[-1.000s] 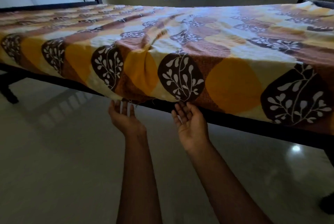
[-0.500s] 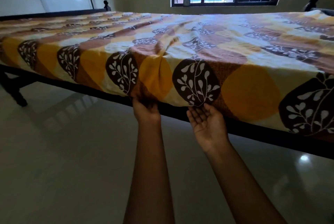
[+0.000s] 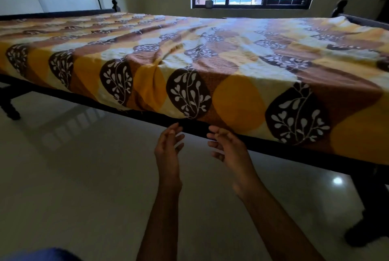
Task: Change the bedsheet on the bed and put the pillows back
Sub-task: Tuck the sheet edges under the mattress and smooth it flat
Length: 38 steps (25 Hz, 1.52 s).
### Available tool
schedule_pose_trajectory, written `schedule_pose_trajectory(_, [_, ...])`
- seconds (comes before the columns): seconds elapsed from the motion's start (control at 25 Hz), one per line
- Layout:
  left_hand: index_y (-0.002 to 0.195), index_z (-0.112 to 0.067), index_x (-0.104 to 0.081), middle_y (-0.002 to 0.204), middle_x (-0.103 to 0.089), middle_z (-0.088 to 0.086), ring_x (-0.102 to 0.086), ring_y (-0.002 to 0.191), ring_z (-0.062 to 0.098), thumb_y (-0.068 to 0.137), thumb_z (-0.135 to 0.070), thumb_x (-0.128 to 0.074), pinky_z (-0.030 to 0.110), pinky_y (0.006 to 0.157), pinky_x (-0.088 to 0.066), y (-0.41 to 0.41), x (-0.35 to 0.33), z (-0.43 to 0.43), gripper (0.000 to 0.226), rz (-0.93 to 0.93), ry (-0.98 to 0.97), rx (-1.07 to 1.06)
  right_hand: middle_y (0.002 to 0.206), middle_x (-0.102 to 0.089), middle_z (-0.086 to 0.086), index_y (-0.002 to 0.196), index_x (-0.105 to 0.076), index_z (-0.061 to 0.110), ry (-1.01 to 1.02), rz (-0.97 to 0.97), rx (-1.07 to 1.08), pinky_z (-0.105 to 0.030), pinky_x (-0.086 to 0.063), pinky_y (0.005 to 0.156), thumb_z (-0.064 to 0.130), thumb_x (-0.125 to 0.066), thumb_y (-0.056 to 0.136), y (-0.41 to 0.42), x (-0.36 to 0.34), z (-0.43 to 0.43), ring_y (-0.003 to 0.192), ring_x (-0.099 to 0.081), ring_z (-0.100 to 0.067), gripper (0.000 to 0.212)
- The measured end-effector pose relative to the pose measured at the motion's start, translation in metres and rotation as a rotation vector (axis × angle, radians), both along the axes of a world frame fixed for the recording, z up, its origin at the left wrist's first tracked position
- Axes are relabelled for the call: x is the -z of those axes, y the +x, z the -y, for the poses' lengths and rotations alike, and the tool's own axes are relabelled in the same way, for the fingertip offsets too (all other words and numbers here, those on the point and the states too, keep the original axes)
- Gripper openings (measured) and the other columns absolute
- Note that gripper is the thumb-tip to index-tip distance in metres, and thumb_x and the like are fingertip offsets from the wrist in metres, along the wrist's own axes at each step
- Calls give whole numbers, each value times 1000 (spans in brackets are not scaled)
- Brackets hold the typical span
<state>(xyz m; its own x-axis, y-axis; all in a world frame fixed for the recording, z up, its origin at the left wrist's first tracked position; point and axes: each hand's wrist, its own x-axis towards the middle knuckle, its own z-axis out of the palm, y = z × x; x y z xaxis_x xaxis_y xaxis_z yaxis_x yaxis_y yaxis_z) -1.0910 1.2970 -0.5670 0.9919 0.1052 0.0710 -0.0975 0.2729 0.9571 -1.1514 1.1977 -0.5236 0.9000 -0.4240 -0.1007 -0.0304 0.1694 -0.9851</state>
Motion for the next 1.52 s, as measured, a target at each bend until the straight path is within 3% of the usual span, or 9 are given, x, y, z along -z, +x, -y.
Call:
schedule_pose_trajectory(0.16, [105,-21,-63,103,-63,-8,-58,99,-1,91,-26,-47,12,82,-44,-24,-19,33,21,528,370,-80,98,-57,23,93,-59,34,-555,175,-38,-10,-45,73,17,-52,93,-36,-25,48,92,-57,3,19])
schedule_pose_trajectory(0.28, [107,-14,-64,104,-58,-5,-53,101,8,90,-22,-45,13,86,-40,-20,-58,53,26,879,502,-146,99,-57,19,101,-64,24,-1028,376,31,-3,-43,74,16,-54,91,-45,-54,82,88,-56,6,16])
schedule_pose_trajectory(0.36, [107,-9,-65,106,-60,0,-52,103,13,90,-20,-44,18,91,-38,-3,-91,70,28,1029,575,-174,104,-61,6,106,-65,17,-1296,469,85,-11,-43,82,24,-49,88,-35,-78,104,95,-56,-2,25])
schedule_pose_trajectory(0.48, [113,-12,-62,113,-62,5,-53,107,18,95,-32,-39,35,90,-44,34,-121,94,36,1095,815,-72,124,-58,-3,122,-56,20,-1739,310,67,-34,-49,90,46,-41,85,-6,-103,137,113,-55,-21,48])
schedule_pose_trajectory(0.6, [117,-16,-61,117,-62,4,-59,106,23,96,-53,-24,37,85,-47,67,-115,97,57,1228,1140,-34,122,-62,-4,124,-55,21,-1981,141,96,-36,-54,77,64,-31,83,12,-97,154,106,-62,-24,64])
schedule_pose_trajectory(0.76, [113,-13,-65,111,-66,4,-62,100,26,93,-54,-32,36,80,-49,79,-103,95,56,1402,1220,-85,111,-68,0,116,-62,23,-2016,212,250,-27,-51,65,63,-36,85,14,-82,151,94,-67,-19,57])
schedule_pose_trajectory(1.04, [116,-11,-64,115,-65,7,-60,106,28,94,-51,-30,37,83,-44,80,-102,92,57,1458,1273,-50,125,-62,-5,124,-58,23,-2039,132,259,-30,-51,81,61,-39,87,12,-77,148,111,-61,-22,57])
schedule_pose_trajectory(1.28, [122,-9,-60,125,-60,10,-53,117,29,93,-50,-34,39,96,-37,75,-108,87,57,1343,1313,132,137,-52,-10,132,-54,20,-1929,35,150,-32,-33,101,58,-44,88,9,-79,144,126,-50,-25,59])
schedule_pose_trajectory(1.52, [135,-12,-45,140,-47,13,-37,133,30,90,-47,-38,45,108,-28,62,-118,78,57,1131,1450,351,144,-44,-9,136,-49,21,-1761,-134,17,-37,-30,107,52,-47,89,5,-91,137,133,-42,-25,56])
